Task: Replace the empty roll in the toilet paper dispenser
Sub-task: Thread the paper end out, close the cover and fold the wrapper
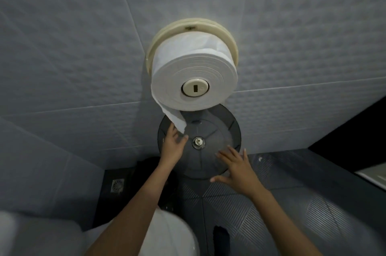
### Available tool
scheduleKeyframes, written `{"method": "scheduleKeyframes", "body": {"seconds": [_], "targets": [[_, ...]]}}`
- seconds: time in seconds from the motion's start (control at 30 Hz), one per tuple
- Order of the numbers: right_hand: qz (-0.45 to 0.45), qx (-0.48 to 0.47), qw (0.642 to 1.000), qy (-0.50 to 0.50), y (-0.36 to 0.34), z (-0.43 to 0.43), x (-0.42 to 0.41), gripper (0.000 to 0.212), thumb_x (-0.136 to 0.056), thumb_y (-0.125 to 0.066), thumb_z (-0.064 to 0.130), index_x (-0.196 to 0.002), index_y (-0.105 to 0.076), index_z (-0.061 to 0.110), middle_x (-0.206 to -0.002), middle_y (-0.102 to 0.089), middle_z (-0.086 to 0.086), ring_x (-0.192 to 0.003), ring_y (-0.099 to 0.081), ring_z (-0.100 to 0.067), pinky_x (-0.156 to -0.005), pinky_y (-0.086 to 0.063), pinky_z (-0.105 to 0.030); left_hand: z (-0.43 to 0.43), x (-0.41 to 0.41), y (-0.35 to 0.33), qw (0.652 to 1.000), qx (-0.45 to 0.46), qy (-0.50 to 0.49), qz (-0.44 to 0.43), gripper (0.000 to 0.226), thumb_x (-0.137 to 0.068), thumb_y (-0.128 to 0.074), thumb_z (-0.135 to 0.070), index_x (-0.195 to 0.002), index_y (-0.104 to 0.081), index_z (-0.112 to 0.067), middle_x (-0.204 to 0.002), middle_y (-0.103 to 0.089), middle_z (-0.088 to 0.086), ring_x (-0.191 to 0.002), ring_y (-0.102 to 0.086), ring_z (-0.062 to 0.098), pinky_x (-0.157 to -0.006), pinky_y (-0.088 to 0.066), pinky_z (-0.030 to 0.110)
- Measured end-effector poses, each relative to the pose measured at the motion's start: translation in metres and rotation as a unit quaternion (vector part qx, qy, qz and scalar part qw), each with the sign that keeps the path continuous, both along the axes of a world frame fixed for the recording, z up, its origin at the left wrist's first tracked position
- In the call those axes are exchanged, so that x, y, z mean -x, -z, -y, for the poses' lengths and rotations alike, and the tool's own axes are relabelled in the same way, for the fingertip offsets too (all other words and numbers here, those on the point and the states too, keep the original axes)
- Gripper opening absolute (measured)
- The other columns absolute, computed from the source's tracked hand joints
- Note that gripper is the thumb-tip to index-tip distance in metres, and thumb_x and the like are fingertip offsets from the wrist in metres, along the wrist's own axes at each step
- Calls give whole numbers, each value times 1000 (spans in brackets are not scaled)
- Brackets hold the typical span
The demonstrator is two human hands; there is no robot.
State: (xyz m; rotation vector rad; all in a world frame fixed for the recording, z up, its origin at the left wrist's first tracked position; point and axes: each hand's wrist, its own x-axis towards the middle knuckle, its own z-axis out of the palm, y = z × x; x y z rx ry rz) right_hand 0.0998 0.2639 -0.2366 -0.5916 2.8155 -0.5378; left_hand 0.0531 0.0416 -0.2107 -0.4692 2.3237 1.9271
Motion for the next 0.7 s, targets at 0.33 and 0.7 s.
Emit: {"method": "scheduleKeyframes", "body": {"seconds": [0.33, 0.7], "targets": [[34, -65, 996, -44, -18, 4, 1, 130, -44, 13, 95, -129, -58, 27, -142, -49, 4, -146, -18, -23, -115, 3, -60, 51, -78, 23, 750, 495, 384, -212, 62, -86, -37, -66, -116, -68, -22, -114, -71, -7, -115, -61, 8, -112, -17, 29], [-129, 20, 991, 33, -24, 3, -30, 67, -82, -38, 68, -129, -55, 23, -135, -56, -8, -133, -43, -30, -105, -29, -68, 52, -72, 1, 772, 478, 339, -248, 23, -84, -51, -34, -80, -73, -28, -76, -72, -13, -75, -68, 10, -101, -29, 22]]}}
